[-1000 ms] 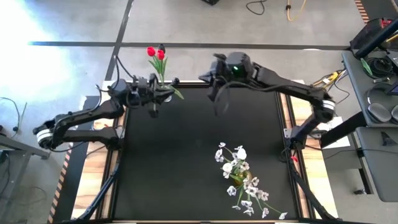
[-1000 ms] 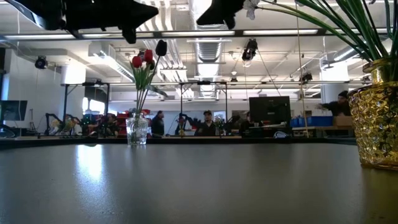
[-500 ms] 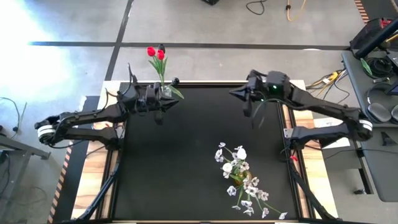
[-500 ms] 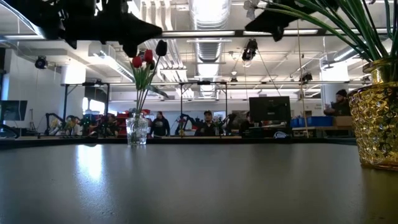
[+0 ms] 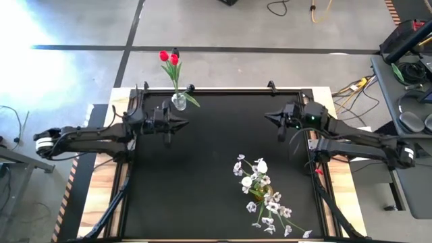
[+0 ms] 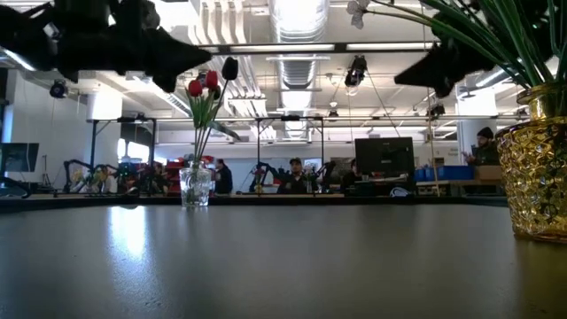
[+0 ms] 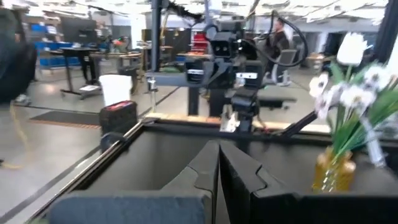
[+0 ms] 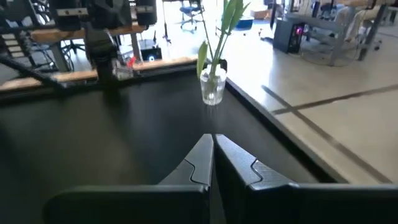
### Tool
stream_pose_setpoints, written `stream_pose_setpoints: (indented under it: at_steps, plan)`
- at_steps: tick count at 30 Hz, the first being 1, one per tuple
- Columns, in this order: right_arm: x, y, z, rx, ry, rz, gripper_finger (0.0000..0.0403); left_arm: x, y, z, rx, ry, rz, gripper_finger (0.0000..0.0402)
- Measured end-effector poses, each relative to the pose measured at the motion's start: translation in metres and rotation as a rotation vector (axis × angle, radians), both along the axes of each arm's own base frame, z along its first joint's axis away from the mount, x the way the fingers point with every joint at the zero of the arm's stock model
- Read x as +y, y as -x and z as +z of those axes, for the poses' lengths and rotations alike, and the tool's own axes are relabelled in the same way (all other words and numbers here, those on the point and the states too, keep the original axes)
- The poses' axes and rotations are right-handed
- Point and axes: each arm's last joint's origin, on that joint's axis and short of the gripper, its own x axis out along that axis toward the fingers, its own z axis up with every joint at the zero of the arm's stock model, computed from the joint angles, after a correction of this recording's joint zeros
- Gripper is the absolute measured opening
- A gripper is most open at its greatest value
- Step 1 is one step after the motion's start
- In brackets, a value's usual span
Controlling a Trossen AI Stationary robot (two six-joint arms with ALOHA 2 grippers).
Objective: Sort flowers into vase by color
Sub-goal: Return to Home Position
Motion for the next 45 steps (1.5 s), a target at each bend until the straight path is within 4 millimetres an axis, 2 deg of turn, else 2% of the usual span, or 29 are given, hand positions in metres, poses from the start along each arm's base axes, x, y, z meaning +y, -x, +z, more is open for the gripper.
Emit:
stream_pose_setpoints:
  at_steps: [10, 15, 19, 23, 26, 31, 39, 45]
  plan:
    - [0.022, 0.041, -0.046, -0.159, -0.002, 0.024, 0.0009, -0.01, 0.031, -0.039, -0.039, -0.025, 0.071, 0.0]
    - [0.027, 0.05, -0.067, -0.22, -0.017, 0.036, 0.0009, -0.015, 0.047, -0.06, -0.03, 0.043, 0.082, 0.0]
    - [0.031, 0.058, -0.071, -0.212, 0.015, 0.028, 0.0009, -0.016, 0.053, -0.069, 0.089, 0.076, 0.11, 0.0]
    - [0.032, 0.059, -0.069, -0.188, 0.022, 0.063, 0.0009, -0.019, 0.063, -0.069, 0.088, 0.067, 0.139, 0.0]
    - [0.032, 0.057, -0.071, -0.242, 0.044, 0.081, 0.0008, -0.02, 0.072, -0.072, 0.116, 0.06, 0.204, 0.0]
    - [0.03, 0.056, -0.074, -0.234, 0.068, 0.061, 0.0008, -0.023, 0.084, -0.065, 0.021, 0.028, 0.248, 0.0]
    - [0.024, 0.053, -0.081, -0.165, 0.013, -0.101, 0.0009, -0.02, 0.081, -0.069, 0.067, 0.056, 0.297, 0.0]
    - [0.023, 0.052, -0.084, -0.125, 0.022, -0.108, 0.0009, -0.019, 0.077, -0.074, 0.136, 0.093, 0.288, 0.0]
